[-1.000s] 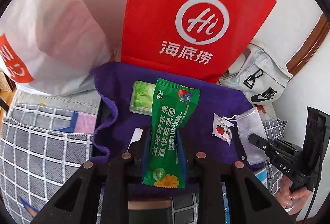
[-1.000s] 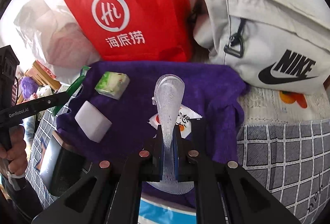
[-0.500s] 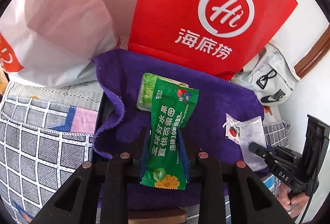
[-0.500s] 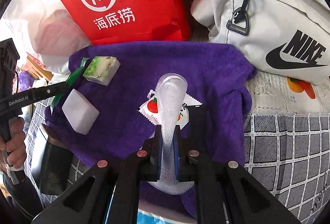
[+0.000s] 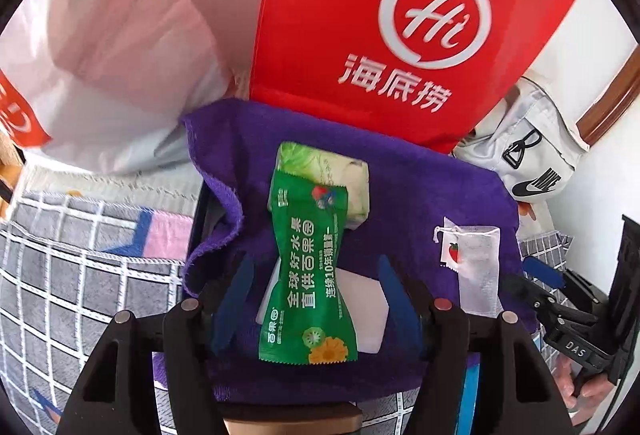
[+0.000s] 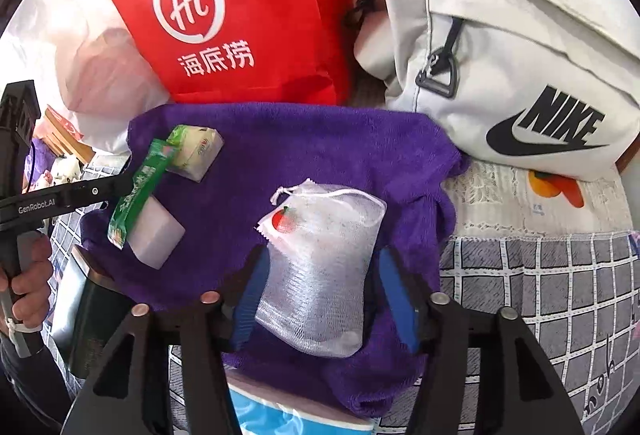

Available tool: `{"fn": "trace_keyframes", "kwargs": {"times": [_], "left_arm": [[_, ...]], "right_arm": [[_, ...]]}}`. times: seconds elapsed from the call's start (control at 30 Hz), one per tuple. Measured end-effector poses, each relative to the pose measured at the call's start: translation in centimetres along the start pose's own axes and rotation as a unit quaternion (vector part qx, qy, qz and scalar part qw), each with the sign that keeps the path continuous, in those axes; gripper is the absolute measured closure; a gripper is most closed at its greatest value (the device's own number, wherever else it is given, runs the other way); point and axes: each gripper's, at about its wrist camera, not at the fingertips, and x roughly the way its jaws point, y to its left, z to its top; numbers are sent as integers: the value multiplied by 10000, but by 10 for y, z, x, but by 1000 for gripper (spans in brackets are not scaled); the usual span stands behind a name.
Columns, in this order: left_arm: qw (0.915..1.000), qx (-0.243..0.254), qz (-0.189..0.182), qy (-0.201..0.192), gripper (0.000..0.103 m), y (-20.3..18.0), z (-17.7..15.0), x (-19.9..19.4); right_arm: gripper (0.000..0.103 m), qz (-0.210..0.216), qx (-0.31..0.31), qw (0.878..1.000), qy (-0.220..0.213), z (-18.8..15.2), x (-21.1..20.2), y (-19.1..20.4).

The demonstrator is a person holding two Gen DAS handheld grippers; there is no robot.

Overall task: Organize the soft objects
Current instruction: 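Withdraw both open tools from the towel back toward the tin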

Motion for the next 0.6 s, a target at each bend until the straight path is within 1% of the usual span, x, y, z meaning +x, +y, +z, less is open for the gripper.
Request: {"fn": "trace_keyframes", "kwargs": {"times": [0.07, 0.2, 0.33, 0.43, 0.5, 0.6], "left_arm": [[10000, 73, -30, -50, 40, -3, 0, -7], [9997, 138, 0, -195, 40, -9, -1, -27], [9993, 192, 32, -309, 40, -12, -14, -55], [9987, 309, 111, -389, 40, -11, -28, -76], [9985, 299, 135, -431, 40, -8, -37, -87], [9985, 271, 98, -467, 40, -5, -57, -103]], "right_arm": [[43, -12, -6, 10000, -83, 1, -7, 4], [43, 46, -38, 9991, -428, 2, -28, 17], [43, 183, -136, 9975, -663, -4, -51, 35], [43, 274, -177, 9970, -701, -15, -64, 49], [43, 352, -232, 9967, -695, -25, -72, 57], [43, 406, -292, 9965, -672, -48, -87, 68]]}}
